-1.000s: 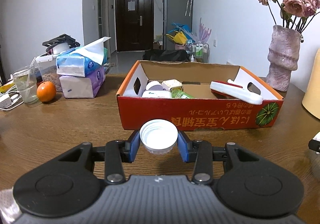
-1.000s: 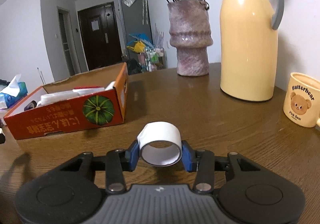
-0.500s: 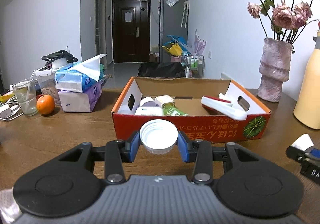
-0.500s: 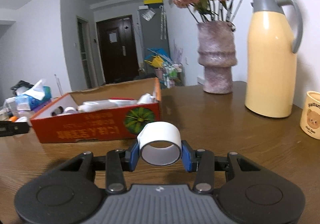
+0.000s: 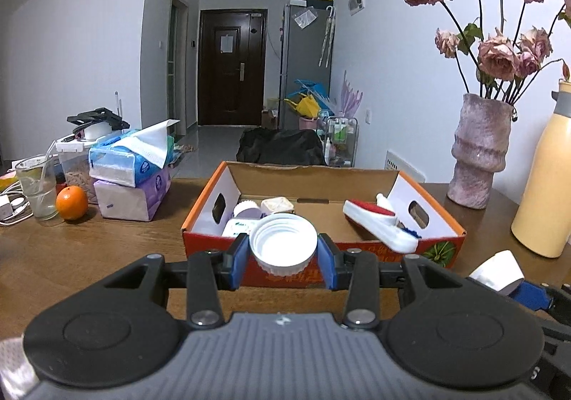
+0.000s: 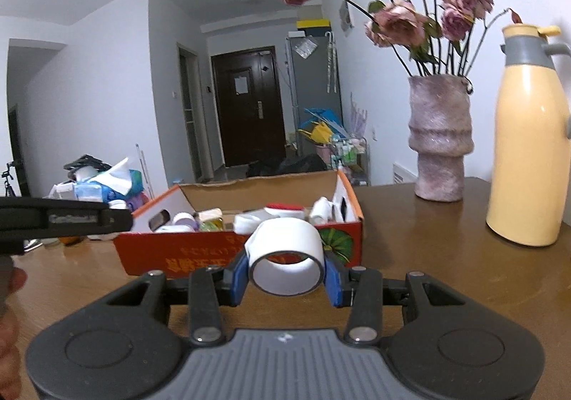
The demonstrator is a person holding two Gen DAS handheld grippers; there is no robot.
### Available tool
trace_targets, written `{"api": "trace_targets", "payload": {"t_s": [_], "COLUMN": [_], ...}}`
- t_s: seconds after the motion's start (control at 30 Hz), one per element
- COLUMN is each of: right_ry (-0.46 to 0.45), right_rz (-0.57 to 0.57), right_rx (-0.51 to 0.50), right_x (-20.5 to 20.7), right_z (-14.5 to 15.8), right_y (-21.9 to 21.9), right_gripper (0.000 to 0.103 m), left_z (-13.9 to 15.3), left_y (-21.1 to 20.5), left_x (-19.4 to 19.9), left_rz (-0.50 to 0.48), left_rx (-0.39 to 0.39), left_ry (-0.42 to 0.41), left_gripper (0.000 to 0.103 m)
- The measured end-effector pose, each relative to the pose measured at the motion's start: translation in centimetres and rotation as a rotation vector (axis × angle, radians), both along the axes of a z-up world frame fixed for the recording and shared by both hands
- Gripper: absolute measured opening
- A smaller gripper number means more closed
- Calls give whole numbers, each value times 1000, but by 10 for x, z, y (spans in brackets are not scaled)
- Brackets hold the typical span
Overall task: Organize rigid objects
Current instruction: 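Lift and carry the white cap and white tape roll toward the box, then lower the white cap and tape roll into the box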
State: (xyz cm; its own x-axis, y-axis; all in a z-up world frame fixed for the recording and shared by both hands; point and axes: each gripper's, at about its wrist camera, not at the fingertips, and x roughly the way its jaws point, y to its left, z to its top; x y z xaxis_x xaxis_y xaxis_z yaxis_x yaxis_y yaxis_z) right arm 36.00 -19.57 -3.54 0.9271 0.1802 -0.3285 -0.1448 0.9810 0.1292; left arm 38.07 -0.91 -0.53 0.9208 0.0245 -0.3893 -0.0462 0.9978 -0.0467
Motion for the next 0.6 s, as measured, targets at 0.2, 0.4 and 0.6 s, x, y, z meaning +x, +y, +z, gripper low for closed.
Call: {"api": "trace_targets", "payload": {"t_s": [0.2, 0.4, 0.6], "right_ry": [-20, -53, -53], "right_rz": [16, 22, 35], "right_rx": [9, 19, 28], "right_x": [8, 23, 40], "right_z": [9, 19, 20], "right_y": [6, 14, 20], "right_gripper": [42, 42, 42], "left_z": [5, 6, 7], "left_y": [-1, 2, 4], "left_x": [9, 25, 42], "left_rz": [11, 19, 34], "left_rx": [-12, -37, -45], "left_ry": [-13, -4, -11], "left_gripper": [41, 41, 41]}}
